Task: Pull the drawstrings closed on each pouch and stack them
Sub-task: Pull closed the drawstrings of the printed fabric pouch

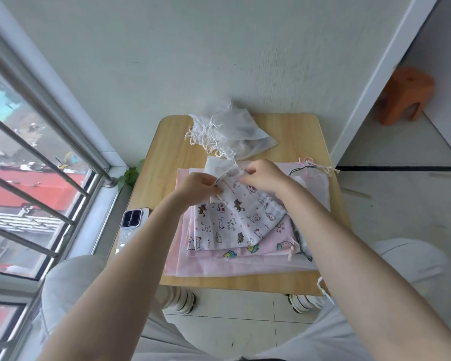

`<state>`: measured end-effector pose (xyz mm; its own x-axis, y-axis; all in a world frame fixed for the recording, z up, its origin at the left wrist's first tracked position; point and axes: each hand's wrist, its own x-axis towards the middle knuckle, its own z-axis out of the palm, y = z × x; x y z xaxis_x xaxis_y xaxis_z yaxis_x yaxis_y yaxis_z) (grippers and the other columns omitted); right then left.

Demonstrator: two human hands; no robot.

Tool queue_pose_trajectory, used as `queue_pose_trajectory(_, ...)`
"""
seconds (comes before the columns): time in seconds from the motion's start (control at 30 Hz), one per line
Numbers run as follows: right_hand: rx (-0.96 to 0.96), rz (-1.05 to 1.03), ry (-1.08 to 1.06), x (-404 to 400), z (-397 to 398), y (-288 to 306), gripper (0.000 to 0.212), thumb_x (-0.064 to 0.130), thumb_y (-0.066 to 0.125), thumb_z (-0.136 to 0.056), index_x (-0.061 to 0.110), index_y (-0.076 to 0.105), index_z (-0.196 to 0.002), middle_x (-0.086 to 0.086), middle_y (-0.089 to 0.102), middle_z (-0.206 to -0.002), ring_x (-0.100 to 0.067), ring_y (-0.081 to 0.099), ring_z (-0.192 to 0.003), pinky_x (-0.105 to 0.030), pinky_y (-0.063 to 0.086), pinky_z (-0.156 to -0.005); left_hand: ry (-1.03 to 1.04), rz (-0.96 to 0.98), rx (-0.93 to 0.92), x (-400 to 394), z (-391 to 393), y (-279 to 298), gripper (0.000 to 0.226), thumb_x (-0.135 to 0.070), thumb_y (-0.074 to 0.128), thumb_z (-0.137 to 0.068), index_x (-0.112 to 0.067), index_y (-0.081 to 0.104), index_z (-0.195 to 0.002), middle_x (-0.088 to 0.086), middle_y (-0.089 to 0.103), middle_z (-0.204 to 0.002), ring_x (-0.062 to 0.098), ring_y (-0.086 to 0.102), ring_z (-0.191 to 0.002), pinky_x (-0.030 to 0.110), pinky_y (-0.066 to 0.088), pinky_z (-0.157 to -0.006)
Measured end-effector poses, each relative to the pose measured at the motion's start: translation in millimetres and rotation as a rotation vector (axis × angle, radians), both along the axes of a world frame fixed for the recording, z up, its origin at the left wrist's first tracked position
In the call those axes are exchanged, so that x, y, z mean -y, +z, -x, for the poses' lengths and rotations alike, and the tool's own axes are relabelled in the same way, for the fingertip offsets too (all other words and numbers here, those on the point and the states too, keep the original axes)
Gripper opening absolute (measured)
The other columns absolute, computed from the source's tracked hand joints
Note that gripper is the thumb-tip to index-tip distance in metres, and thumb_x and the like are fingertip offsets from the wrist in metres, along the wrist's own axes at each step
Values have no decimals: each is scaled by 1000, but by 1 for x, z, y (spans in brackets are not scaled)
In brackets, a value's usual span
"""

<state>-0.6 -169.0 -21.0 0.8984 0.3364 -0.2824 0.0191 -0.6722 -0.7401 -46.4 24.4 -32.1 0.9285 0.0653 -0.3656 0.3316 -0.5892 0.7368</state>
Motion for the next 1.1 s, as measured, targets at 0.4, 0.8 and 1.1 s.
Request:
queue_pose_trajectory(0.4, 259, 75, 172, -50, 20, -1, 14, 31, 68, -85, 18, 68, -88, 13, 52, -72, -13, 54, -75, -21, 37, -55, 439, 320, 234, -19, 21, 3, 25, -33, 58, -96, -14, 75, -94, -3, 66, -74, -4, 45, -39, 12, 35, -46)
queue_pose_trajectory(0.8, -89, 96, 186, -9, 23, -16, 26, 24, 46, -98, 10, 66, -89, -1, 64, -79, -13, 57, -64, -24, 38, -60, 881, 681, 148, -49, 44, -37, 33, -30, 49, -102, -11, 72, -87, 7, 66, -93, 15, 61, -76, 29, 55, -73)
queue_pose_trajectory(1.1, -183, -30, 52, 1, 26, -25, 10, 13, 61, -92, 16, 71, -95, -5, 67, -73, -12, 56, -63, -26, 43, -60, 942, 762, 150, -50, 43, -46, 31, -29, 51, -101, -7, 71, -94, 8, 67, -94, 16, 63, -79, 29, 58, -75)
